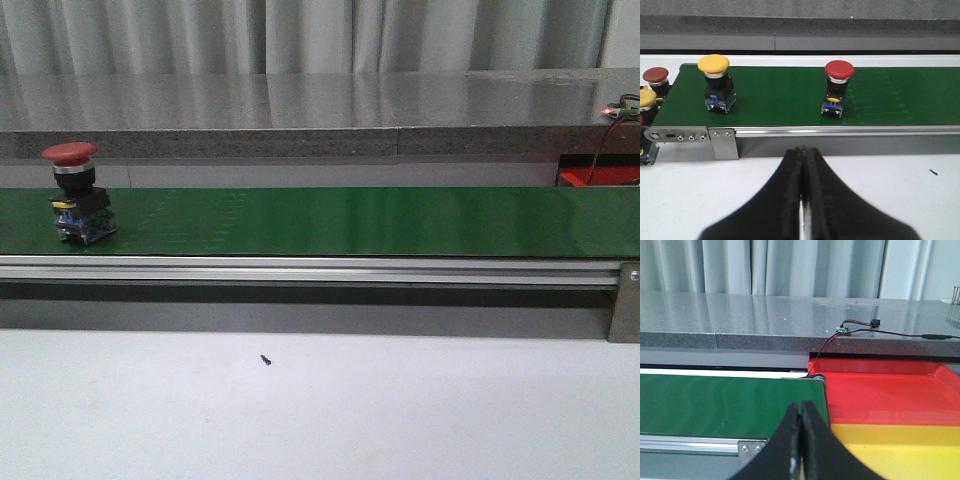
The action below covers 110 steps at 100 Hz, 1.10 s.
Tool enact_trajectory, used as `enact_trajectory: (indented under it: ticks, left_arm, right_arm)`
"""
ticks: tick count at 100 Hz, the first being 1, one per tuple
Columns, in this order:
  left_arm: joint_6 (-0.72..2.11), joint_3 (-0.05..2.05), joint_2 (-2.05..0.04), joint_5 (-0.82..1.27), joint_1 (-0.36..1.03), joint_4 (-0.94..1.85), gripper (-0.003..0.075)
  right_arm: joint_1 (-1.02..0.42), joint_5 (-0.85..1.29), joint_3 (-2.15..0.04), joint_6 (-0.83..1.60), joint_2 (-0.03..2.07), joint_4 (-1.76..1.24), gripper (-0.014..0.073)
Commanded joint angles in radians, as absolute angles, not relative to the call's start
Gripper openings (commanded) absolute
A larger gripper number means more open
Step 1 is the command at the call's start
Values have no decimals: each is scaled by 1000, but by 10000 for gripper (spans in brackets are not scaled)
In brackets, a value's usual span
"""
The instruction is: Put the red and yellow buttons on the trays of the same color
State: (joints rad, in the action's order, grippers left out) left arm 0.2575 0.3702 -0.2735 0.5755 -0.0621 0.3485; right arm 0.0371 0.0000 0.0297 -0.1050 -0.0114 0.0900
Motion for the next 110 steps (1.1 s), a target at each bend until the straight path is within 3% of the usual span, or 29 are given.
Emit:
enact_trajectory:
  ticks: [1, 73, 110]
  left_arm:
    - [254, 398, -282, 511, -53, 373, -20]
    - [254, 398, -282, 511, -53, 373, -20]
    - [254, 398, -282, 511, -53, 373, -20]
  right_arm:
    - [37, -87, 11, -107, -29, 101, -122]
    - [37, -83, 1, -107, -27, 101, -122]
    - [37, 82, -166, -107, 85, 100, -122]
